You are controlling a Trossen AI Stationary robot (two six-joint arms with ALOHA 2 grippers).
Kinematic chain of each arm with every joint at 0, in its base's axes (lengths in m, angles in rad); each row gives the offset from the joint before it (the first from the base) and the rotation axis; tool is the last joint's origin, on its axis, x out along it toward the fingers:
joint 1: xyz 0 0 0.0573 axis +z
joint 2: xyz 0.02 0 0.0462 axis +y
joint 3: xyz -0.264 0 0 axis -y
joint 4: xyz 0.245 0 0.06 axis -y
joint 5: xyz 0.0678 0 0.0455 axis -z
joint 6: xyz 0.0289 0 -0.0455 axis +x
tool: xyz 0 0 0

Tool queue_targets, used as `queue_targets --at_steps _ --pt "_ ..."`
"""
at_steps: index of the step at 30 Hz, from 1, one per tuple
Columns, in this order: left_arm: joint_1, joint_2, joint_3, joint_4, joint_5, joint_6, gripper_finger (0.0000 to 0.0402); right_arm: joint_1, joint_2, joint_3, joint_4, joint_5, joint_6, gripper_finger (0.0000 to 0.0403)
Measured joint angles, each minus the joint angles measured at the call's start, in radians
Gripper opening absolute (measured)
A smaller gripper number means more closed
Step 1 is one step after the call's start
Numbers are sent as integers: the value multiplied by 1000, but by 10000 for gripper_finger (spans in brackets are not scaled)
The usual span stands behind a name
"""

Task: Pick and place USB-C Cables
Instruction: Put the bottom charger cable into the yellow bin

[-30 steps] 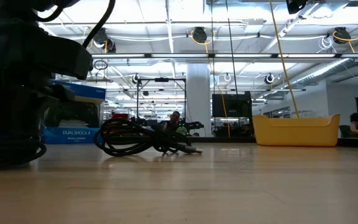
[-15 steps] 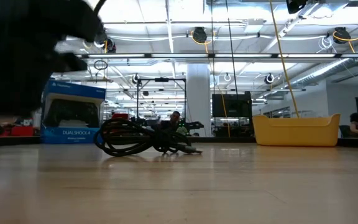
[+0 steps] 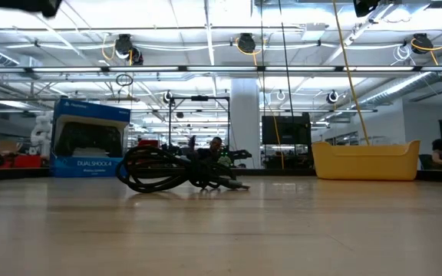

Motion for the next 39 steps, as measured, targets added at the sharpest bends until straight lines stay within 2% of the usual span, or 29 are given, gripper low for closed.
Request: queue_targets --at_steps 5,11,19,27,33,39 --pt "2 -1 120 -127 -24 17 56 0 0 0 0 0 0 0" --pt "20 -101 162 -123 -37 39 56 0 0 0 -2 0 0 0" --pt "74 -363 162 -123 -107 45 56 0 2 0 -7 0 0 0" --pt "166 -604 162 -122 -222 73 56 0 2 0 -7 0 3 0" --pt "219 -694 146 -114 -288 62 56 0 2 0 -7 0 3 0" --pt "223 -752 10 -42 -379 44 56 0 2 0 -7 0 3 0"
